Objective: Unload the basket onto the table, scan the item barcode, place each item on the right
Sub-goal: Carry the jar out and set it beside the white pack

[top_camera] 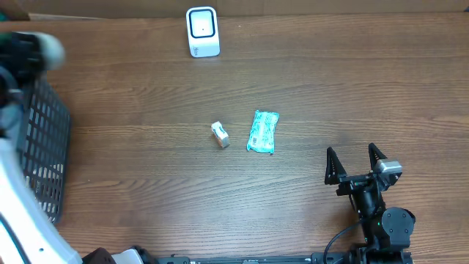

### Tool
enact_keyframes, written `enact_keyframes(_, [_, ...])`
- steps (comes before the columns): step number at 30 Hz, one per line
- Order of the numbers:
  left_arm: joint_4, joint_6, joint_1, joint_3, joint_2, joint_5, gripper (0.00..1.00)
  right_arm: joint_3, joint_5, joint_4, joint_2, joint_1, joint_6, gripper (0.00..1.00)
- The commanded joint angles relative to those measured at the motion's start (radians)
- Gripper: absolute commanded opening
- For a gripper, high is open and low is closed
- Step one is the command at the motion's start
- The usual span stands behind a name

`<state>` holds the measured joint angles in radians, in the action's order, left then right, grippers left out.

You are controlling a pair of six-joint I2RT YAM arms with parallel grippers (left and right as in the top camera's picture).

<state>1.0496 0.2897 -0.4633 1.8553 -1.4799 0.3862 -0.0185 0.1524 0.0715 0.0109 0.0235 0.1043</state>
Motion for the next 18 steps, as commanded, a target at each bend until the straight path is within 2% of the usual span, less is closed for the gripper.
enact_keyframes(1, [0.059,-0.029,0.151,0.009,-0.04,-0.005,0.57,0.011,-0.005,-0.005,-0.008,-0.006,0.0,1.0])
enact_keyframes(6, [0.179,-0.058,0.37,0.007,-0.156,-0.18,0.57,0.011,-0.005,-0.005,-0.008,-0.006,0.0,1.0])
enact_keyframes(7, [0.209,-0.059,0.459,0.005,-0.228,-0.246,0.57,0.011,-0.005,-0.005,-0.008,-0.006,0.0,1.0])
enact_keyframes(18, [0.21,-0.052,0.698,0.004,-0.545,-0.338,0.57,0.011,-0.005,-0.005,-0.008,-0.006,0.0,1.0])
